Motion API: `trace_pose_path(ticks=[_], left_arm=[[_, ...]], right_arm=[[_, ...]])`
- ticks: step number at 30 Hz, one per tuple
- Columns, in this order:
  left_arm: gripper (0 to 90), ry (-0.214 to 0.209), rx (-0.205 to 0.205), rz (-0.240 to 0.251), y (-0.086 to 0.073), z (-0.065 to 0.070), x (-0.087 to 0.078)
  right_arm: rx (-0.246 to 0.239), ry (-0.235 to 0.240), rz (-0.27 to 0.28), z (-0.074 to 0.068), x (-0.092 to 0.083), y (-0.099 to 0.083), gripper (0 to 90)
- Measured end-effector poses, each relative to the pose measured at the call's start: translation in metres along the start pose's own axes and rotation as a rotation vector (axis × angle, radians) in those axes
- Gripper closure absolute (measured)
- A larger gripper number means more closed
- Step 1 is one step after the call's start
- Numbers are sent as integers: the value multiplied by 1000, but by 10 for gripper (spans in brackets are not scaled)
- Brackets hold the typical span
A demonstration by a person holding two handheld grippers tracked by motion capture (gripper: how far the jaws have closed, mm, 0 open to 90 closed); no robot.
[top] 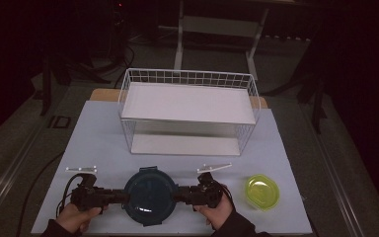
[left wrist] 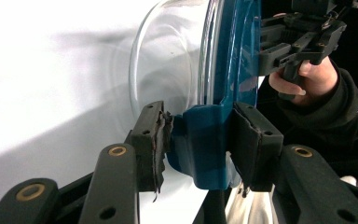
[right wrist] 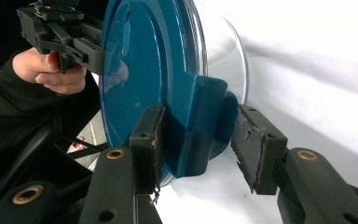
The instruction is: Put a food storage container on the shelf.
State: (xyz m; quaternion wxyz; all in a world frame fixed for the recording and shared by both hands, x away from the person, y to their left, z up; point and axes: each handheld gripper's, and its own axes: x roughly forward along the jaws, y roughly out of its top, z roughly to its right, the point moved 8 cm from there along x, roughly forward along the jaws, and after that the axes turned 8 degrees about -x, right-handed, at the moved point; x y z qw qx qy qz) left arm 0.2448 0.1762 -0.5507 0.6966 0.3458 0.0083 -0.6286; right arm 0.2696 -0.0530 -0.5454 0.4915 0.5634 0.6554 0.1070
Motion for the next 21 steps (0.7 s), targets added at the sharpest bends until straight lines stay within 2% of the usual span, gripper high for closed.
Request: trace_pose_path(ticks=[4, 7, 12, 15, 21], left_arm=[[568, 7, -3, 7, -1, 2, 0], [572, 1, -23, 8, -2, 4, -1], [572, 16, -11, 9, -1, 7, 0], [572, 13, -20, 11, 0, 7, 1], [573, -2, -11, 33, 11, 19, -3]], right_arm=[[4, -4, 4, 0, -1, -1, 548], [15, -16, -8, -3, -2, -1, 556], [36, -5, -5, -2, -3, -1, 561], [41, -6, -4, -2, -3, -2, 561], [45, -5, 21, -5, -11, 6, 561]])
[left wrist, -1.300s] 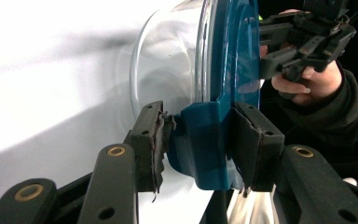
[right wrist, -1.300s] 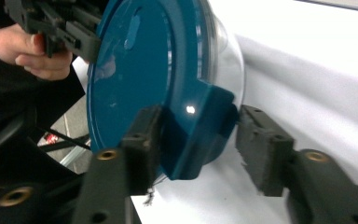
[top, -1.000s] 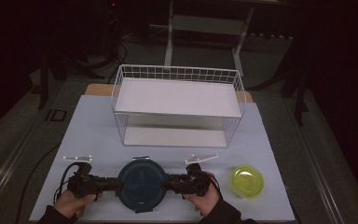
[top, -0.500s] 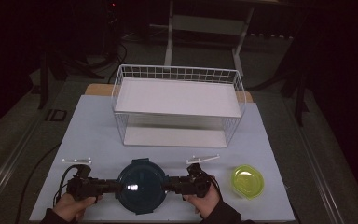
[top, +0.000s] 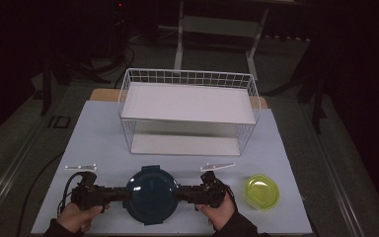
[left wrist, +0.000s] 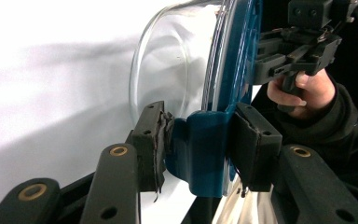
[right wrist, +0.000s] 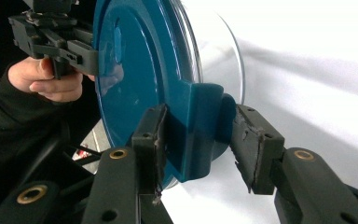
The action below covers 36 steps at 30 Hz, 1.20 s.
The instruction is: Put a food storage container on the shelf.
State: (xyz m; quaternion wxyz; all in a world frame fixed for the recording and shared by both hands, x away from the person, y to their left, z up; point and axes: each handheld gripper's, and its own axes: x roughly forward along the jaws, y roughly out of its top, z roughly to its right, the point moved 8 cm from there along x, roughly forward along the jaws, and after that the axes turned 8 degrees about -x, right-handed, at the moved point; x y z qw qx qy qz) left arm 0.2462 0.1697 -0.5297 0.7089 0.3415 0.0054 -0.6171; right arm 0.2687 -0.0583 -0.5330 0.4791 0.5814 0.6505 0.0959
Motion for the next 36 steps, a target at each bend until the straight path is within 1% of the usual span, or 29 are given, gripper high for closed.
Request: trace_pose_path(ticks=[1, 2, 5, 6, 7, 8, 10, 11, 12, 13, 14, 16, 19, 21, 24, 26, 28, 35, 36], left_arm=[[573, 0, 0, 0, 0, 0, 0], [573, -4, 9, 5, 4, 4, -1], [573, -6, 15, 10, 11, 11, -2], [573, -6, 15, 10, 11, 11, -2], [573, -6, 18, 20, 17, 16, -1], [573, -10, 23, 19, 19, 19, -1], [573, -13, 29, 28, 25, 24, -1], [573, -17, 38, 30, 28, 27, -1], [573, -17, 38, 30, 28, 27, -1], [573, -20, 50, 34, 33, 32, 0], [573, -26, 57, 38, 36, 36, 0], [573, -32, 70, 41, 43, 42, 0], [575, -48, 79, 45, 52, 51, 2], [575, -51, 88, 46, 58, 55, 3], [575, -57, 92, 48, 69, 59, 6], [575, -60, 101, 50, 76, 62, 7], [575, -62, 106, 55, 83, 66, 8], [575, -58, 133, 70, 112, 80, 11], [575, -58, 133, 70, 112, 80, 11]], right_arm=[[0, 0, 0, 0, 0, 0, 561], [-3, 0, 0, -1, -2, 2, 561], [-2, -5, 11, -4, -9, 9, 561], [-2, -5, 11, -4, -9, 9, 561], [-1, -5, 13, -4, -12, 12, 561], [6, -7, 18, -4, -17, 17, 561], [6, -11, 25, -5, -23, 22, 561], [1, -14, 27, -6, -26, 24, 561], [1, -14, 27, -6, -26, 24, 561], [-4, -18, 32, -6, -29, 27, 561], [-17, -25, 38, -8, -35, 32, 562], [-25, -30, 54, -9, -42, 39, 562], [-32, -37, 72, -10, -53, 48, 563], [-31, -38, 84, -9, -59, 54, 565], [-30, -43, 87, -7, -66, 62, 565], [-25, -47, 92, -5, -71, 68, 566], [-30, -53, 106, -3, -75, 74, 566], [-27, -58, 141, 3, -91, 97, 566], [-27, -58, 141, 3, -91, 97, 566]])
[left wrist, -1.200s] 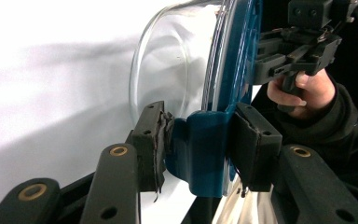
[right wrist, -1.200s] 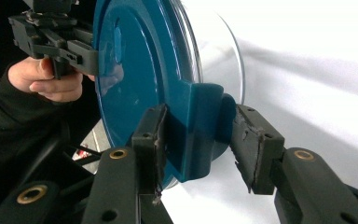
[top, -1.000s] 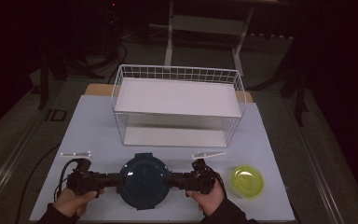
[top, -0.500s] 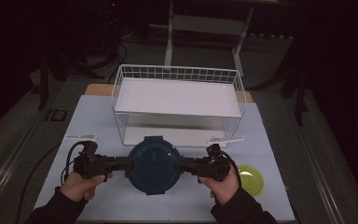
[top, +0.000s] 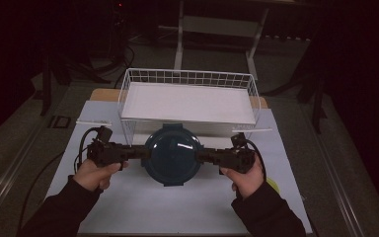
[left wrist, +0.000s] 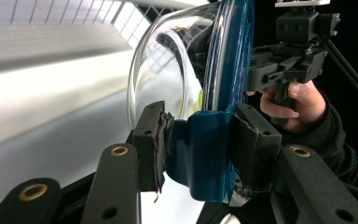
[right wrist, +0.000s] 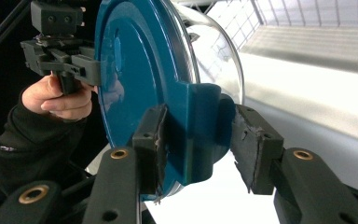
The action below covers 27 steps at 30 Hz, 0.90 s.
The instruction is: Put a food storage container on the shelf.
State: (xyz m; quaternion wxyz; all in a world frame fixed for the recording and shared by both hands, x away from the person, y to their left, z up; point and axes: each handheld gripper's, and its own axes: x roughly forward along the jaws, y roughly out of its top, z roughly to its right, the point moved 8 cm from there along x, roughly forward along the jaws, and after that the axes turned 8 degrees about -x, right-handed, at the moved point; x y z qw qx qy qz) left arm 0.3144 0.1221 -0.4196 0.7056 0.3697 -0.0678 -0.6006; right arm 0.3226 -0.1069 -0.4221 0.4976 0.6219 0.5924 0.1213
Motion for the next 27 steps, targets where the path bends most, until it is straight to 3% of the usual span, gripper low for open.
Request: trace_pose_path(ticks=[1, 6, 7, 13, 27], left_arm=[[575, -2, 9, 5, 10, 4, 2], [574, 0, 14, 18, 28, 9, 5], [574, 4, 22, 25, 39, 12, 6], [574, 3, 31, 41, 66, 16, 10], [573, 14, -7, 87, 117, 5, 16]], right_arm=[[-2, -3, 7, 1, -2, 4, 566], [-3, -8, 30, 7, -11, 25, 565], [0, -9, 32, 8, -13, 29, 565], [5, -10, 55, 18, -21, 54, 565], [50, -15, 75, 44, -19, 100, 564]])
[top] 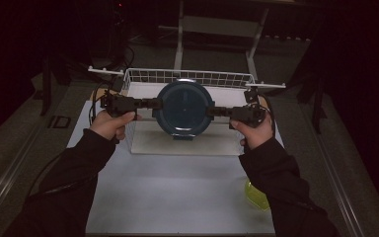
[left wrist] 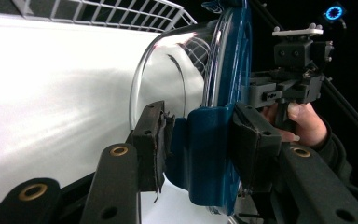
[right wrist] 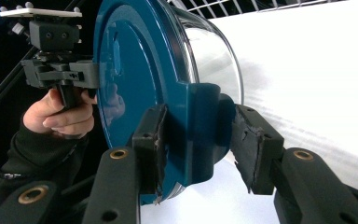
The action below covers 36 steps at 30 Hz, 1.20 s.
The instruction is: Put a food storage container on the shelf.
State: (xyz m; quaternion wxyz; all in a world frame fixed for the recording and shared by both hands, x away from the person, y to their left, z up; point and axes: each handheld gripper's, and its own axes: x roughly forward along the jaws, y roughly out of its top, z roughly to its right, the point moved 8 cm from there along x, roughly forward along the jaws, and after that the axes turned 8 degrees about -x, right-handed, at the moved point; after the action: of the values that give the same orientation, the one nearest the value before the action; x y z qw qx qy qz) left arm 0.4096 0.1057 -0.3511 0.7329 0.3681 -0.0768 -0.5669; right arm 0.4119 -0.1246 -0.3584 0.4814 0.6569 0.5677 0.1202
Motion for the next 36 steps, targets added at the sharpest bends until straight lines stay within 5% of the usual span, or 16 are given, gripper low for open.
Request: trace_pose_path(ticks=[8, 17, 21, 33, 36], left_arm=[[569, -2, -25, 21, 20, -6, 8], [563, -17, -98, 61, 30, -19, 17], [561, -21, -108, 67, 31, -22, 18], [541, -45, -222, 84, 30, -40, 24], [514, -19, -233, 69, 27, -45, 29]], right_arm=[[36, -20, 12, 11, 1, 17, 564], [100, -44, -14, 21, 4, 29, 562], [115, -48, -14, 23, 4, 31, 560], [194, -28, 36, 34, 13, 35, 529], [189, -51, 23, 39, 15, 35, 510]])
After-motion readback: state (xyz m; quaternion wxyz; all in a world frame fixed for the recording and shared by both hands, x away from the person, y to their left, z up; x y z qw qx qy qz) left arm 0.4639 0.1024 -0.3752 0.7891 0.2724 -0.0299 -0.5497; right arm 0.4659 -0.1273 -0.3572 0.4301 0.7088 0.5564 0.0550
